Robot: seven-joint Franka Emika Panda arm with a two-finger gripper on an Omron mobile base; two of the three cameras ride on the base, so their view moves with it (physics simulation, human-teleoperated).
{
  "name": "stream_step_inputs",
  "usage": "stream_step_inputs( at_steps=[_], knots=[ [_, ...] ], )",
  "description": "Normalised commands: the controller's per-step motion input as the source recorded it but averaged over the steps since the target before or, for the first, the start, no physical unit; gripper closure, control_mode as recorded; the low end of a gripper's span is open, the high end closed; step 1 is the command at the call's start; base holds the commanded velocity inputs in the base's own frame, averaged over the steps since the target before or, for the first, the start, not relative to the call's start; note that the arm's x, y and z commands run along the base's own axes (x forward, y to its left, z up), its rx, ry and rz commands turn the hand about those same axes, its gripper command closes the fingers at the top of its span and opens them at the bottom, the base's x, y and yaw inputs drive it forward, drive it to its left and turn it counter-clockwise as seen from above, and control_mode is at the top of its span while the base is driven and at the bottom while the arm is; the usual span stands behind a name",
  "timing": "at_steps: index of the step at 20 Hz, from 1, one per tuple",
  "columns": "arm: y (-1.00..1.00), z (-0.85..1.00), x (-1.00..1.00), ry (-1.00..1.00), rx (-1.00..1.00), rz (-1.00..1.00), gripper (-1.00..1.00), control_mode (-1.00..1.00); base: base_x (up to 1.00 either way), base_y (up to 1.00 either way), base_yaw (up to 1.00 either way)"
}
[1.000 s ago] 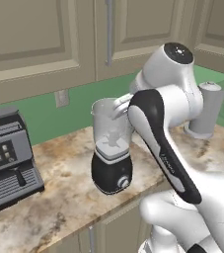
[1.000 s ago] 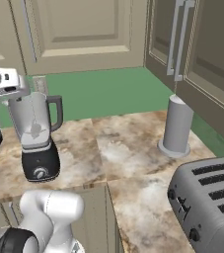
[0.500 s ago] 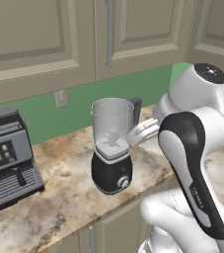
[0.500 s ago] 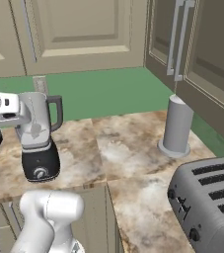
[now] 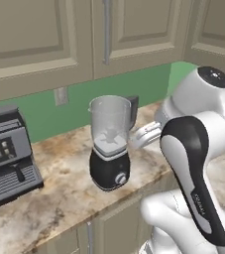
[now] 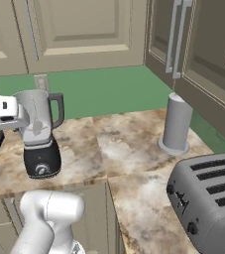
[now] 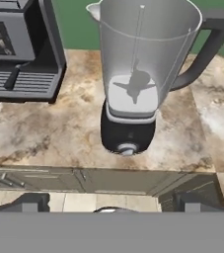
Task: Grab the garlic and onion from the fridge, place them in the blender, close the lid, and turn on the blender to create a marinade.
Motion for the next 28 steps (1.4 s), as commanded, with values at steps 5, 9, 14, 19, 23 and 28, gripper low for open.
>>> stream_step_inputs(
  at_steps=[5, 9, 14, 19, 23, 28],
  knots=[
    [0.0, 0.0, 0.0, 0.0, 0.0, 0.0, -1.0, 1.0, -0.82, 0.04, 0.18],
    [0.0, 0.0, 0.0, 0.0, 0.0, 0.0, -1.0, 1.0, -0.8, 0.43, 0.53],
    [0.0, 0.0, 0.0, 0.0, 0.0, 0.0, -1.0, 1.0, -0.35, 0.81, 0.71],
    [0.0, 0.0, 0.0, 0.0, 0.0, 0.0, -1.0, 1.0, -0.01, 0.99, 0.73],
    [0.0, 0.0, 0.0, 0.0, 0.0, 0.0, -1.0, 1.0, 0.05, 1.0, 0.65],
    [0.0, 0.0, 0.0, 0.0, 0.0, 0.0, -1.0, 1.0, 0.45, 1.0, 0.47]
  ],
)
